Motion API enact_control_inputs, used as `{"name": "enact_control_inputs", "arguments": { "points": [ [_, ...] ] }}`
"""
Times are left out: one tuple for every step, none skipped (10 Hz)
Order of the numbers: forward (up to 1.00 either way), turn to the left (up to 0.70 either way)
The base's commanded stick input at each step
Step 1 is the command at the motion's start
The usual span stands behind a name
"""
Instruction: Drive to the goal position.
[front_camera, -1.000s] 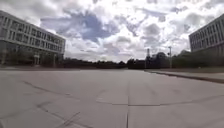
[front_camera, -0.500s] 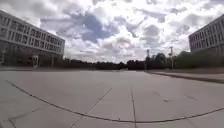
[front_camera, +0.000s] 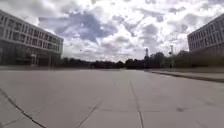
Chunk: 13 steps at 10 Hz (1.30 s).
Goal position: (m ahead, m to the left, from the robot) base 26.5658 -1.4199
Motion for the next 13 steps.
{"name": "enact_control_inputs", "arguments": {
  "points": [
    [1.0,-0.11],
    [1.0,-0.11],
    [1.0,-0.12],
    [1.0,-0.12],
    [1.0,-0.13],
    [1.0,-0.14],
    [1.0,-0.15],
    [1.0,-0.16],
    [1.0,-0.16],
    [1.0,-0.17],
    [1.0,-0.18],
    [1.0,-0.2],
    [1.0,-0.21]
  ]
}}
